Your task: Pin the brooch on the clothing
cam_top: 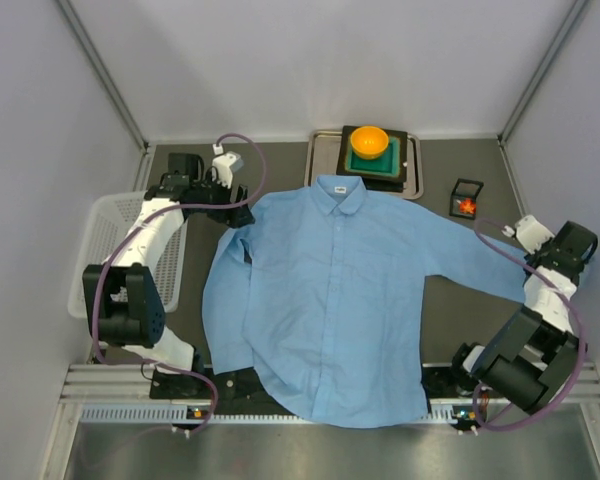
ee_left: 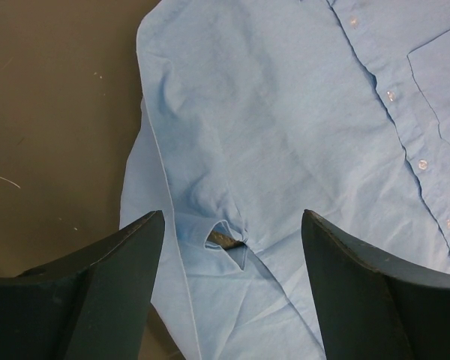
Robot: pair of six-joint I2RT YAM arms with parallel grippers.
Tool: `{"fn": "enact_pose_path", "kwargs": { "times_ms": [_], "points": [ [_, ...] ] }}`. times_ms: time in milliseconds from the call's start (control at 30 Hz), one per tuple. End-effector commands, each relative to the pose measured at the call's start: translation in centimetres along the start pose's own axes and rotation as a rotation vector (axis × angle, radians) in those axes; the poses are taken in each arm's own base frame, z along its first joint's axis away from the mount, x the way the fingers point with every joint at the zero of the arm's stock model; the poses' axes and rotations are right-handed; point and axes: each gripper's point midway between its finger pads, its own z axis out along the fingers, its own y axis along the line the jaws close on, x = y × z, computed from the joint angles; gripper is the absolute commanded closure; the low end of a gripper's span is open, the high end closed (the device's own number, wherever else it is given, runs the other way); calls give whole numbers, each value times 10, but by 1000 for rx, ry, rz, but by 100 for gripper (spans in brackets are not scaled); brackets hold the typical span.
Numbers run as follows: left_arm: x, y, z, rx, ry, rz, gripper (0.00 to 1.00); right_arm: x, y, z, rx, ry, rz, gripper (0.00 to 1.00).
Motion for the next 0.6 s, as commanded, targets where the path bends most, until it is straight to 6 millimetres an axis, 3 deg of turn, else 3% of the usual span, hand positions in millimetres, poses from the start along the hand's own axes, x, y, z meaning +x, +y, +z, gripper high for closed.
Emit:
{"fn": "enact_pose_path", "kwargs": {
  "times_ms": [0, 67, 100, 133, 233, 367, 533, 567],
  "points": [
    [-10, -5, -9, 5, -39, 30, 21, 8, -9, -7, 52, 30, -47, 90],
    [-11, -5, -9, 6, -39, 31, 21, 17, 3, -5, 11, 72, -47, 85],
    [-9, -6, -9, 13, -33, 26, 21, 21, 12, -5, -23, 89, -47, 76],
    [-9, -6, -10, 14, -30, 32, 21, 24, 17, -5, -41, 102, -44, 54],
    [-2, -8, -14, 17, 5, 50, 20, 31, 23, -10, -70, 127, -33, 37],
    [8, -6, -24, 4, 30, 63, 19, 38, 25, -20, -109, 161, -45, 33],
    [26, -8, -34, 16, 83, 100, 19, 29, 4, -35, -106, 139, -2, 29],
    [34, -13, -38, 32, 105, 102, 19, 22, 21, -41, -200, 101, 36, 27]
  ]
}}
